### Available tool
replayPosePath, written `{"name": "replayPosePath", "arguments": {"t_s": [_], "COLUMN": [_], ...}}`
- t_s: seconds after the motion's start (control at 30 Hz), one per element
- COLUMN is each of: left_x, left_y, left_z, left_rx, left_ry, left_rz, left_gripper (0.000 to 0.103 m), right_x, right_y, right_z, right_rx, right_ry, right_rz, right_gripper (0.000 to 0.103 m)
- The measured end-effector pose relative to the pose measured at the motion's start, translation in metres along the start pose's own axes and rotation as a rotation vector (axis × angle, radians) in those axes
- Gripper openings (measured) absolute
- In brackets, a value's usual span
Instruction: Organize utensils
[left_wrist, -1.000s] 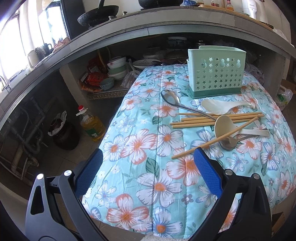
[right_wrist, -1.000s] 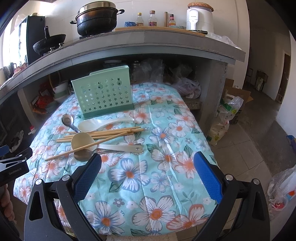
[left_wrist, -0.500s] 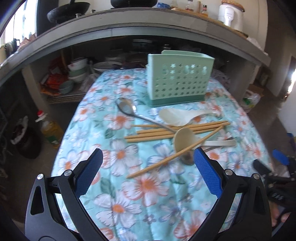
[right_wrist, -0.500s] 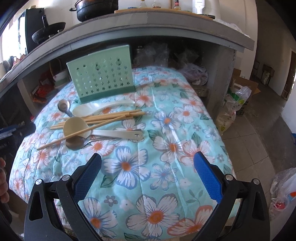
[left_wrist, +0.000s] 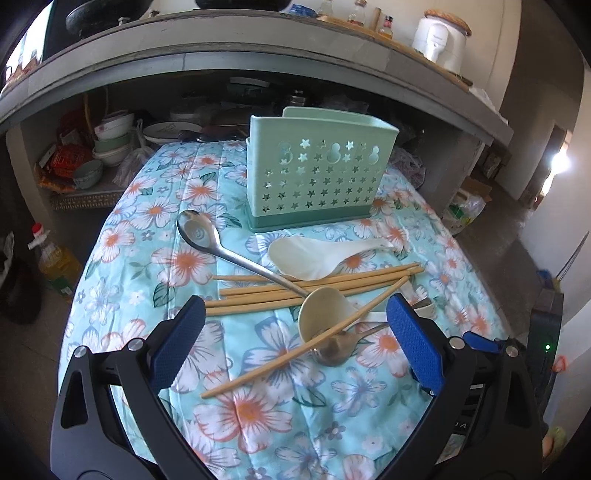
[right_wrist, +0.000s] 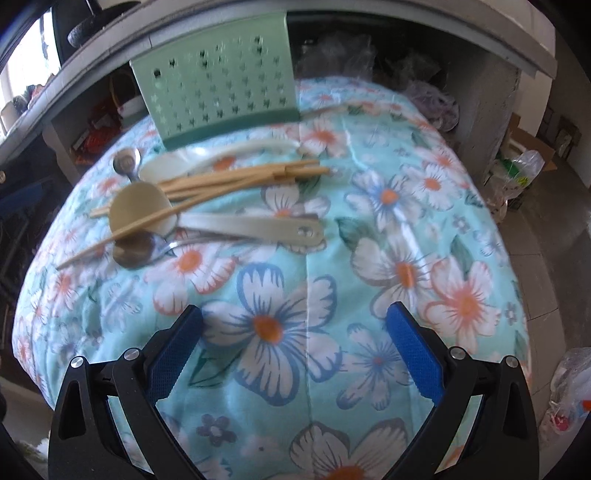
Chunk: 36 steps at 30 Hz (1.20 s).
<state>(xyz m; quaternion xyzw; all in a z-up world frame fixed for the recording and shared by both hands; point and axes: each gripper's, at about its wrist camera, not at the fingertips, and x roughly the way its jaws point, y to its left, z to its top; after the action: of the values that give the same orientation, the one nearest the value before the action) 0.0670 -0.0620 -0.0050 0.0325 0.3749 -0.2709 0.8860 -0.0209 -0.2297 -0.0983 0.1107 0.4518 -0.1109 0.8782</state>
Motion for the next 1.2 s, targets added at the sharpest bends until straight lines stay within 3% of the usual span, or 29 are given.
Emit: {"name": "replayPosePath", "arguments": {"t_s": [0.2,0.33,0.4,0.47,0.6,0.63,0.77,0.8,1.03,1.2], "left_x": [0.022,0.04,0.049,0.052,0.051,0.051,0.04,0.039,0.042,0.045], "left_y": [-0.008,-0.019,-0.019,-0.018,-0.019,-0.019,-0.019,-0.02,-0.031,-0.056], "left_z": [-0.02,-0.04,-0.047,-0.049,-0.046,-0.045,-0.033,-0.029,0.009,0.02], "left_rx": [0.234,0.432,0.502,0.541,0.632,0.648,0.698,0.708,0.721,0.774], "left_ry": [0.116,0.197,0.231,0.243,0.259,0.264,0.257,0.253,0.162,0.107], "left_rz": [0.074,0.138,0.157,0.147,0.122,0.116,0.065,0.053,0.002,-0.082], "left_gripper": [0.092,0.061,0.051,0.047,0.019,0.016,0.011,0.004,0.004,0.004], "right_x": [0.003,0.005,0.005,0.005,0.006,0.006,0.007,0.007,0.008,0.008], "right_y": [-0.006,-0.006,-0.005,-0.006,-0.006,-0.005,-0.005,-0.005,-0.005,-0.004], "right_z": [0.0,0.002,0.002,0.003,0.004,0.005,0.006,0.006,0.008,0.009], "right_rx": [-0.012,-0.02,-0.025,-0.027,-0.024,-0.022,-0.017,-0.015,0.008,0.01], "right_ry": [0.005,0.022,0.03,0.038,0.051,0.054,0.058,0.059,0.062,0.067], "right_rz": [0.04,0.049,0.05,0.053,0.052,0.05,0.042,0.041,0.031,0.027], "right_gripper": [0.097,0.097,0.097,0.097,0.097,0.097,0.097,0.097,0.097,0.097]}}
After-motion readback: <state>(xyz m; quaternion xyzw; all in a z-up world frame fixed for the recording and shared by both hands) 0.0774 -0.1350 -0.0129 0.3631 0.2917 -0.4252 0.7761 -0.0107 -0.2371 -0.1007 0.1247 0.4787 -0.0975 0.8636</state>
